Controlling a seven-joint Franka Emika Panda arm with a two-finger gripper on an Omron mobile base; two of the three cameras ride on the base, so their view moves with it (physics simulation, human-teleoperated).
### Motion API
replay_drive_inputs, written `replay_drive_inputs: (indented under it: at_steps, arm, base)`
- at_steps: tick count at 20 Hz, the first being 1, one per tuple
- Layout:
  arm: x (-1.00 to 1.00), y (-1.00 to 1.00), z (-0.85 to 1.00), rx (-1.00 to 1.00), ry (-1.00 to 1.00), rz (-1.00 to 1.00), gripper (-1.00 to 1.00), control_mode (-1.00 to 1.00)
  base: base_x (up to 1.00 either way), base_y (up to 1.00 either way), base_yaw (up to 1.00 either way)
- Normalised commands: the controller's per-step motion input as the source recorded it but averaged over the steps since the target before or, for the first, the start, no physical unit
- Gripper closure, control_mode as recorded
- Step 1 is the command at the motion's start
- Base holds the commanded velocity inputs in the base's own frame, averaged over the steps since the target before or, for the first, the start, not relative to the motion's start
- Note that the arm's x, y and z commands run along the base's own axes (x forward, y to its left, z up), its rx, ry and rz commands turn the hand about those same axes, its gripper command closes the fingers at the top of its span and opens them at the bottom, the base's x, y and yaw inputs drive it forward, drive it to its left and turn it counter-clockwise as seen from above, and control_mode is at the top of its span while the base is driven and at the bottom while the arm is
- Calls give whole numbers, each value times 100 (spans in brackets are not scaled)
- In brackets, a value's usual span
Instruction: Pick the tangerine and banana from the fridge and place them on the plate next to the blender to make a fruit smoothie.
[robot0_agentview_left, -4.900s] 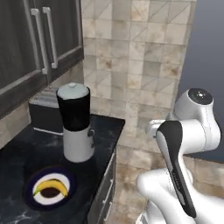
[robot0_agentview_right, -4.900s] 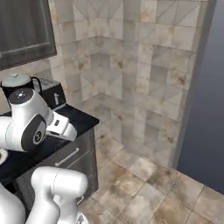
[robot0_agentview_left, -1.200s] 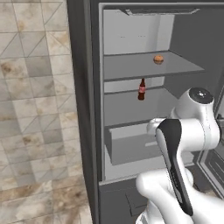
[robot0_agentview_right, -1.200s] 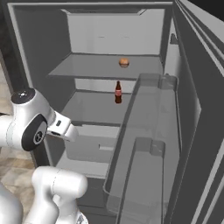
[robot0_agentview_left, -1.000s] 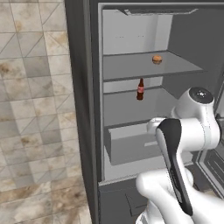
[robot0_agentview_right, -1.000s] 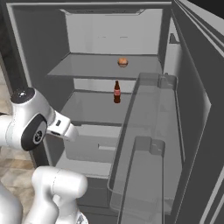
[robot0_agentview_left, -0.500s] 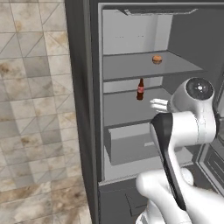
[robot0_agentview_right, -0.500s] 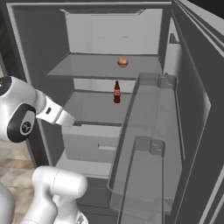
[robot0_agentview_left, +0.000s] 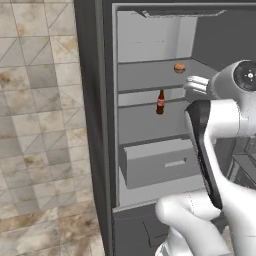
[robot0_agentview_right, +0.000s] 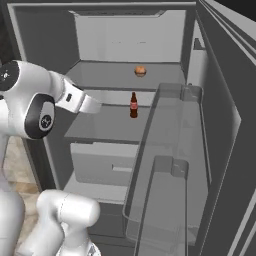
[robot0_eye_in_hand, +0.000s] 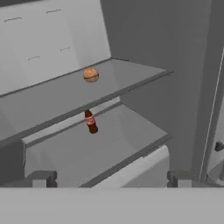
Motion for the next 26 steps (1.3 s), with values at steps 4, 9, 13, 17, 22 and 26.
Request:
replay_drive_inputs:
  at_steps: [4,9,13,17,22,26]
  arm:
    - [93,-53,56,0,3,0,-100,-100]
    - [90,-19,18,-4,3,-1,-100,-100]
    - [74,-3,-11,-1,11,0,-100,-100]
    - [93,-14,-32,-3,12,0,-100,-100]
    - [95,-38,-14,0,14,11,-100,-100]
    - [82,-36,-42,0,10,8,-100,-100]
  base:
    - [0,0,0]
    - [0,0,0]
    - [0,0,0]
    - [0,0,0]
    - [0,0,0]
    - [0,0,0]
